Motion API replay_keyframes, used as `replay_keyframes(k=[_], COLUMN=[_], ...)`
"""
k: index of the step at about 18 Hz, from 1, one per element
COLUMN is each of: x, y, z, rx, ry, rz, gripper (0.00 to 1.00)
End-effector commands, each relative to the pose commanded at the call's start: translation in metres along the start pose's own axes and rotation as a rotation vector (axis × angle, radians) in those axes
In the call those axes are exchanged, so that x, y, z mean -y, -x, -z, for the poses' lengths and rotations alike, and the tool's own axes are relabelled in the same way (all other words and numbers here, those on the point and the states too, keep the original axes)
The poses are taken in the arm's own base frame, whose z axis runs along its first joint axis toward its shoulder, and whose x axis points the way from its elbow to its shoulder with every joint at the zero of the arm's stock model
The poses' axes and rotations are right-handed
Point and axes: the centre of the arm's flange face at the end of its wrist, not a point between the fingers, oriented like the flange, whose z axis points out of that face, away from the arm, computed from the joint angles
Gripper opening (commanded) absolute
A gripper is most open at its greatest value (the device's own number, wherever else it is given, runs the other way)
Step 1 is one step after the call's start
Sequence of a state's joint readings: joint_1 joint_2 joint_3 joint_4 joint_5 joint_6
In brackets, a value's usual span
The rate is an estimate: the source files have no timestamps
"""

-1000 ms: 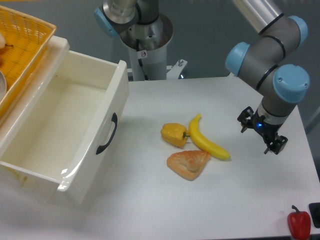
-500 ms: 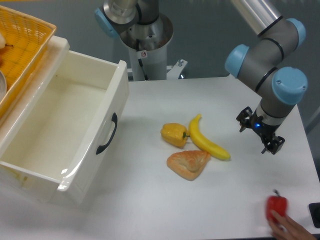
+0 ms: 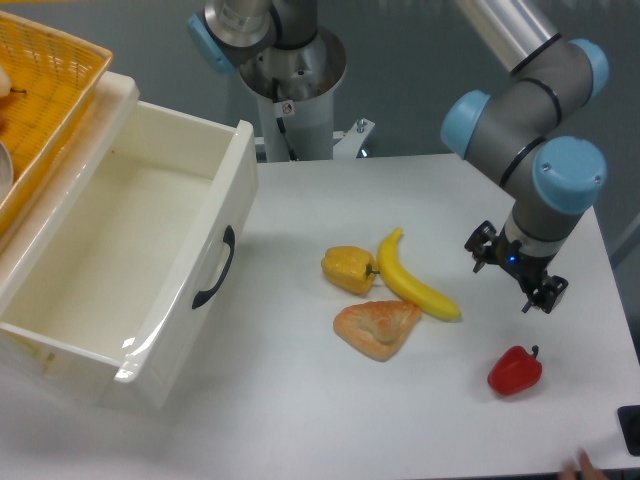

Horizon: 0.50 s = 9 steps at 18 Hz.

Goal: Pick up the red pepper

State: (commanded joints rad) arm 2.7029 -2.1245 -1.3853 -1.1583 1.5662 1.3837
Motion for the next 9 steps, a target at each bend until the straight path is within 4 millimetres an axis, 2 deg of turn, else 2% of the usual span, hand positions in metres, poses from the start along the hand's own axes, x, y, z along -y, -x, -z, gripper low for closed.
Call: replay_keyframes(k=[3,6,9], x=[0.017,0.023,0.027], y=[0.014,0.041,0.067], z=[-0.006,0.010,0.010], rx=[0.062,0.137,0.192], ry=[-0.012,-0.019,-0.013], rz=[-0.069,-0.201,-0.287], gripper=[1.00,1.00,1.00])
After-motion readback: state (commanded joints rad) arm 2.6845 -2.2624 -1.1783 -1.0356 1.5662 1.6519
